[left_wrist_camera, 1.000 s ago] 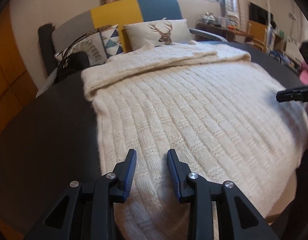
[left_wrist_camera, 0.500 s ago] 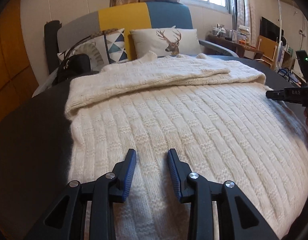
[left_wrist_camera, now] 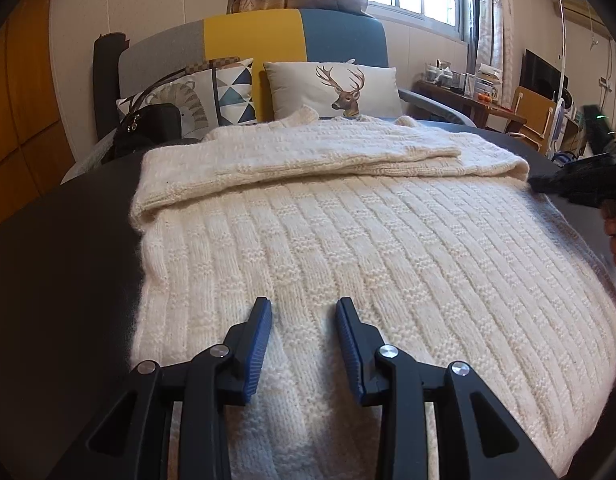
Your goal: Fold clothes
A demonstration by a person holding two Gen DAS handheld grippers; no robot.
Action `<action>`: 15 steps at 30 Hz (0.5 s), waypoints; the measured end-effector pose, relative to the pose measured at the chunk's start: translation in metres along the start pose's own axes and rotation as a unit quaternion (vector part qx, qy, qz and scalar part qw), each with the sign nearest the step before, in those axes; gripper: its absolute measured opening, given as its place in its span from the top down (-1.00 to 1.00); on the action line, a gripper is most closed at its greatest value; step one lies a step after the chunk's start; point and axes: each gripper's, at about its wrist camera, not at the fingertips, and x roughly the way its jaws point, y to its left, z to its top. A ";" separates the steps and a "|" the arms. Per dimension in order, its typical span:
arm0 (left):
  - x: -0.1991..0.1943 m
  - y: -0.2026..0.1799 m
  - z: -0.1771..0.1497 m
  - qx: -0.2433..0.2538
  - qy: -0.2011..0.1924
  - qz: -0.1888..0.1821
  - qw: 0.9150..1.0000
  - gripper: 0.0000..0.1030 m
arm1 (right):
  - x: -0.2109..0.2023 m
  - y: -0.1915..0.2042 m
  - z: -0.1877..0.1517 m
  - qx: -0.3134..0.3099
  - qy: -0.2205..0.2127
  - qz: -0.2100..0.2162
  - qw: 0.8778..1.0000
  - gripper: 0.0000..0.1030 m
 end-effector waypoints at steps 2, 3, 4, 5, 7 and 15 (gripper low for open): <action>0.000 0.002 0.000 -0.004 -0.001 -0.004 1.000 0.34 | 0.009 -0.015 0.001 0.030 0.004 0.000 1.000 1.00; 0.000 0.002 -0.001 -0.005 -0.001 -0.006 1.000 0.34 | 0.006 -0.023 0.003 0.042 -0.006 -0.001 0.999 1.00; 0.000 0.003 -0.001 -0.007 -0.002 -0.007 1.000 0.34 | 0.002 -0.031 0.004 0.053 -0.020 -0.010 0.998 1.00; 0.000 0.003 -0.001 -0.007 -0.003 -0.007 1.000 0.34 | -0.001 -0.037 0.003 0.061 -0.028 -0.011 0.998 1.00; 0.000 0.005 -0.001 -0.007 -0.004 -0.008 1.000 0.34 | -0.010 -0.042 0.003 0.070 -0.035 -0.007 0.997 1.00; -0.001 0.005 -0.003 -0.008 -0.005 -0.008 1.000 0.34 | -0.020 -0.031 -0.014 0.067 0.003 0.049 0.997 0.89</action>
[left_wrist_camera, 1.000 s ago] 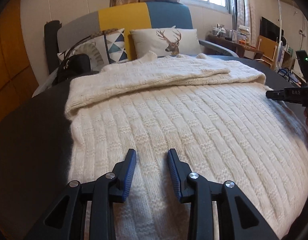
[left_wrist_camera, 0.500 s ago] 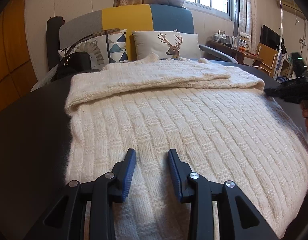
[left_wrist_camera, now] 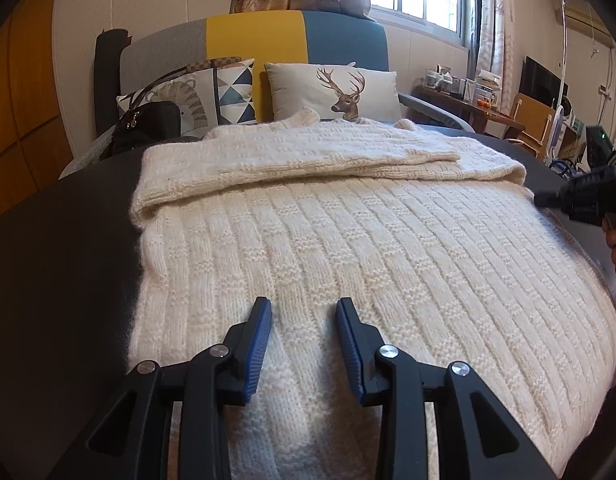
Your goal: Fold clothes
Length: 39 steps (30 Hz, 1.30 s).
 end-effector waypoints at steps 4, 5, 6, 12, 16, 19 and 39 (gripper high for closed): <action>-0.001 0.001 0.000 -0.002 -0.001 -0.002 1.000 0.34 | -0.002 -0.007 -0.019 0.012 0.038 0.012 0.999 0.93; -0.001 0.001 0.000 -0.003 -0.001 -0.003 1.000 0.34 | -0.008 -0.008 -0.025 0.011 0.045 0.015 0.999 0.94; -0.001 0.001 0.000 -0.003 -0.001 -0.003 1.000 0.34 | -0.014 -0.010 -0.031 0.008 0.052 0.018 0.998 0.94; -0.001 0.001 -0.001 -0.002 -0.002 -0.001 1.000 0.34 | -0.050 -0.009 -0.056 0.001 0.055 0.048 0.997 0.87; -0.002 0.000 0.000 0.000 0.001 0.001 1.000 0.34 | -0.035 0.015 -0.060 -0.008 0.069 0.082 0.994 0.87; -0.005 -0.003 0.005 0.000 0.011 0.004 1.000 0.34 | -0.017 0.042 -0.056 -0.028 0.065 0.081 0.994 0.87; 0.097 0.100 0.107 -0.164 0.027 0.084 0.983 0.34 | 0.186 0.263 -0.030 -0.153 0.102 0.112 0.977 0.87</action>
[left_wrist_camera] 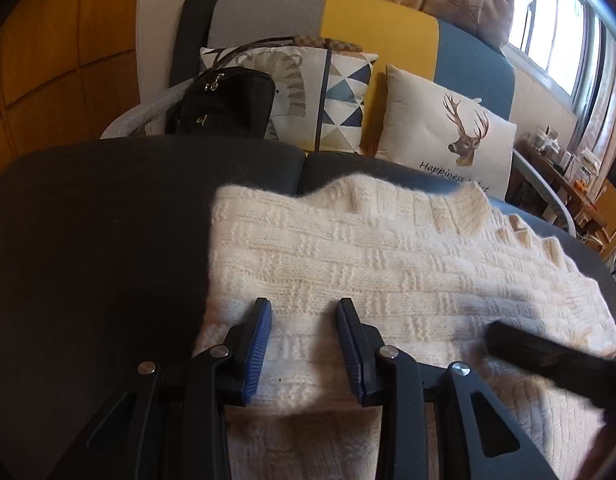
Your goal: Fold clothes
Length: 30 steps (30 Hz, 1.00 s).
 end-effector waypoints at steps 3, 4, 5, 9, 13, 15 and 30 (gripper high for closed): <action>0.000 -0.004 -0.001 0.011 -0.003 0.011 1.000 0.33 | 0.004 -0.011 -0.003 0.004 0.000 -0.008 1.000 0.97; 0.000 -0.004 -0.002 0.012 -0.003 0.012 1.000 0.33 | 0.000 -0.017 -0.005 0.007 -0.006 -0.009 1.000 0.97; 0.000 -0.004 -0.002 0.013 -0.003 0.012 1.000 0.33 | -0.006 -0.020 -0.008 0.008 -0.013 -0.017 1.000 0.97; -0.003 0.002 -0.003 0.000 -0.002 -0.003 1.000 0.33 | -0.040 -0.050 -0.018 0.032 -0.047 -0.048 0.997 0.97; -0.002 0.002 -0.002 -0.003 -0.002 -0.006 1.000 0.32 | -0.076 -0.089 -0.026 0.074 -0.085 -0.069 0.991 0.97; -0.002 0.001 -0.002 0.001 -0.002 -0.003 1.000 0.32 | -0.094 -0.110 -0.029 0.102 -0.104 -0.073 0.987 0.98; 0.000 0.002 -0.003 -0.001 -0.005 -0.002 1.000 0.30 | -0.006 -0.019 0.031 0.029 -0.043 0.018 0.998 0.86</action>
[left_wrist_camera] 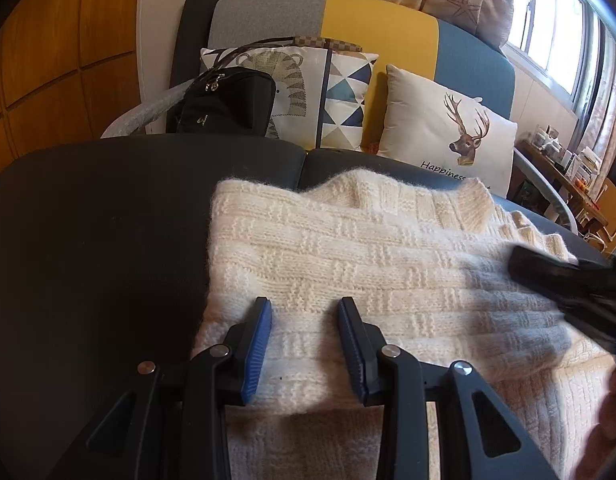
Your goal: Fold clothes
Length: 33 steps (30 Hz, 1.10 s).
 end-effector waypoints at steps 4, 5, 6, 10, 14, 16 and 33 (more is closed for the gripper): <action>0.000 0.001 0.000 -0.002 -0.001 -0.002 1.000 0.30 | 0.024 -0.009 0.005 0.000 0.008 -0.018 1.000 0.89; 0.001 0.002 0.000 -0.002 -0.001 -0.002 1.000 0.29 | 0.020 -0.014 0.006 -0.002 0.002 -0.021 1.000 0.91; 0.001 0.002 0.000 -0.003 -0.001 -0.002 1.000 0.29 | 0.015 -0.020 0.006 -0.004 -0.004 -0.032 0.999 0.94; 0.001 0.003 0.000 -0.004 -0.002 -0.004 1.000 0.29 | -0.023 -0.061 -0.001 0.026 -0.045 -0.057 0.997 0.94; 0.001 0.004 0.000 -0.005 -0.002 -0.005 1.000 0.29 | -0.058 -0.095 -0.003 0.052 -0.073 -0.086 0.992 0.95; 0.002 0.004 0.000 -0.005 -0.003 -0.005 1.000 0.29 | -0.074 -0.109 -0.005 0.062 -0.085 -0.096 0.990 0.97; 0.001 -0.001 -0.001 0.003 -0.005 0.006 1.000 0.29 | -0.075 -0.059 -0.045 -0.011 -0.073 -0.089 0.993 0.84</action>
